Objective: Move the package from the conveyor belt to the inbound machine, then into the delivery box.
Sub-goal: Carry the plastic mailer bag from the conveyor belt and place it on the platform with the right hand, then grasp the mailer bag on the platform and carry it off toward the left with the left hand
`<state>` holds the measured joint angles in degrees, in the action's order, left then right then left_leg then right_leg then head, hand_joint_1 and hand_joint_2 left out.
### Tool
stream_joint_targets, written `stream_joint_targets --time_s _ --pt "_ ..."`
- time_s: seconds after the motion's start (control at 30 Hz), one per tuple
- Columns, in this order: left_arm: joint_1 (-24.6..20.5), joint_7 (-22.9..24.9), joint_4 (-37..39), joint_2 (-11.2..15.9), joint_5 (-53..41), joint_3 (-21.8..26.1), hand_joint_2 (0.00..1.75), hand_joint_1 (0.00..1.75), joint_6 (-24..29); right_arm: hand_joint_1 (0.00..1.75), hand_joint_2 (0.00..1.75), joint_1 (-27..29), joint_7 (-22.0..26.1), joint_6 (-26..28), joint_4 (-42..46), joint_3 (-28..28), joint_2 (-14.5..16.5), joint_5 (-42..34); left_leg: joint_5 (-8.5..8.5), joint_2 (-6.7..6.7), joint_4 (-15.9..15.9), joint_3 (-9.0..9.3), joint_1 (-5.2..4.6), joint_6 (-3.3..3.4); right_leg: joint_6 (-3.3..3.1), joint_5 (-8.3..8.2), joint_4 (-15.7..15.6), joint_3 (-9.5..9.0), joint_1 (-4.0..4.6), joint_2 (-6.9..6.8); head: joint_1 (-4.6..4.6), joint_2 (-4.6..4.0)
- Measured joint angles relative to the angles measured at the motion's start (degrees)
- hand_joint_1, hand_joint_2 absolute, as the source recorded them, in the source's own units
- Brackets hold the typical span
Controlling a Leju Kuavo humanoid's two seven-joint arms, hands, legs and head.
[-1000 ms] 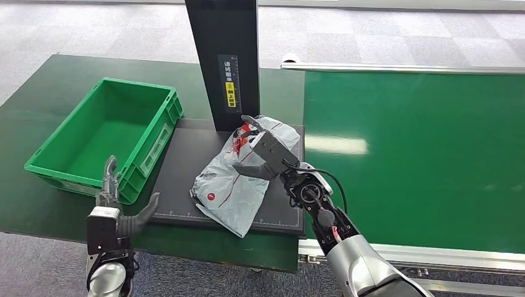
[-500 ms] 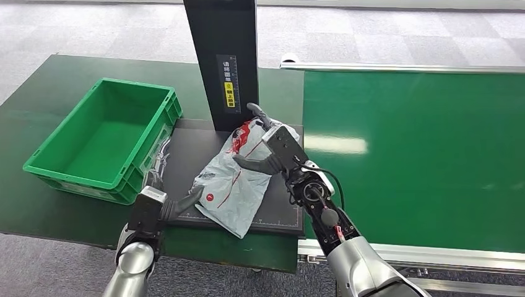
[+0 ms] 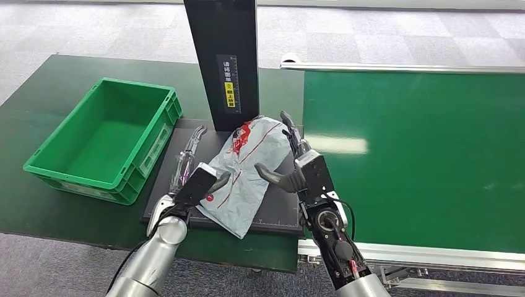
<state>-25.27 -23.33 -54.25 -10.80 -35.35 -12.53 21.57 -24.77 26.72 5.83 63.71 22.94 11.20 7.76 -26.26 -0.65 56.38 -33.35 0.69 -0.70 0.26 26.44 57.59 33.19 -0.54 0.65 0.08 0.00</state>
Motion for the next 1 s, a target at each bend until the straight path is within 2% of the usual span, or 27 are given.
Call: stream_joint_targets --time_s 0.17,0.37,0.57,0.87,1.0 --pt "-7.80 3.07 14.08 -0.25 -4.60 -0.66 1.75 0.00 5.39 0.00 1.75 4.69 0.92 -2.25 6.39 -1.15 -1.17 -3.36 0.00 0.03 0.00 0.00 0.01 0.00 0.00 0.00 0.00 0.01 0.01 0.02 -0.01 0.00" --pt "-12.85 7.13 24.76 -0.29 -8.88 -2.07 1.75 0.00 7.92 0.00 1.75 7.10 1.06 -2.42 9.14 -2.17 -2.15 -4.46 0.00 0.04 0.00 -0.01 0.01 0.00 0.00 0.00 0.01 0.01 0.01 0.03 -0.01 -0.01" --pt "-14.63 7.97 28.87 -0.30 -9.57 -2.74 1.75 0.00 8.05 0.00 1.75 7.87 1.07 -2.35 10.03 -2.64 -2.54 -4.71 0.00 0.03 0.00 -0.01 0.01 0.00 0.00 0.00 0.00 0.00 0.01 0.03 0.00 -0.01" --pt "-17.09 15.07 32.94 -0.50 -16.43 -5.90 1.75 0.00 5.98 0.00 1.75 9.64 1.28 -1.79 11.91 -4.03 -2.57 -5.44 0.00 0.01 0.00 0.02 0.01 0.00 0.00 0.00 0.00 -0.06 0.01 0.02 0.00 0.00" --pt "-17.93 16.24 33.84 -0.80 -17.54 -6.99 1.75 0.00 4.25 0.00 1.75 10.35 1.28 -1.55 12.39 -4.77 -2.57 -5.42 0.00 0.00 0.00 0.07 0.00 0.00 0.00 0.00 0.00 -0.15 0.00 -0.01 0.00 0.00"
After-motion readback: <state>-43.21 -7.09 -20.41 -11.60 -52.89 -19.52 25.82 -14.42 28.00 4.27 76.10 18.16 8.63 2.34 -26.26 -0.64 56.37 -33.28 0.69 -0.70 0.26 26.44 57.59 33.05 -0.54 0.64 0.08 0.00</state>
